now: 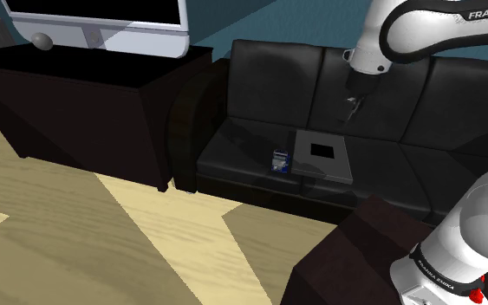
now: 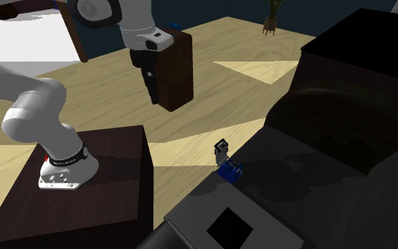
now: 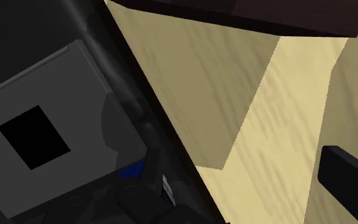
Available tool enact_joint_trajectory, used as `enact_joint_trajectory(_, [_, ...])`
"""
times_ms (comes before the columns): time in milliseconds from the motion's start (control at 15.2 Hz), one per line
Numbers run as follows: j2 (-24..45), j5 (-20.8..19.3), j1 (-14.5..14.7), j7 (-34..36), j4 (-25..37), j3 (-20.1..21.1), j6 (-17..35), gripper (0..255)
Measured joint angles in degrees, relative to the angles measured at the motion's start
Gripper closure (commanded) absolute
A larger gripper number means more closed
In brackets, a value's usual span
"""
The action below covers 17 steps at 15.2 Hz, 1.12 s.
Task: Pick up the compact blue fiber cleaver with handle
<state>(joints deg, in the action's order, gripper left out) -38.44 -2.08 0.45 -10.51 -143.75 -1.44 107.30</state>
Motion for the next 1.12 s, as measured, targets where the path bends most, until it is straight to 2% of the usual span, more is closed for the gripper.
enact_joint_trajectory(330, [6.7, -1.7, -0.2, -2.2, -2.7, -0.9, 11.3, 0])
enact_joint_trajectory(594, [15.7, -3.0, -0.3, -3.5, -2.2, -1.4, 21.3, 0])
enact_joint_trajectory(1122, [33.7, -5.4, -0.7, -5.7, 2.9, -2.3, 37.4, 0])
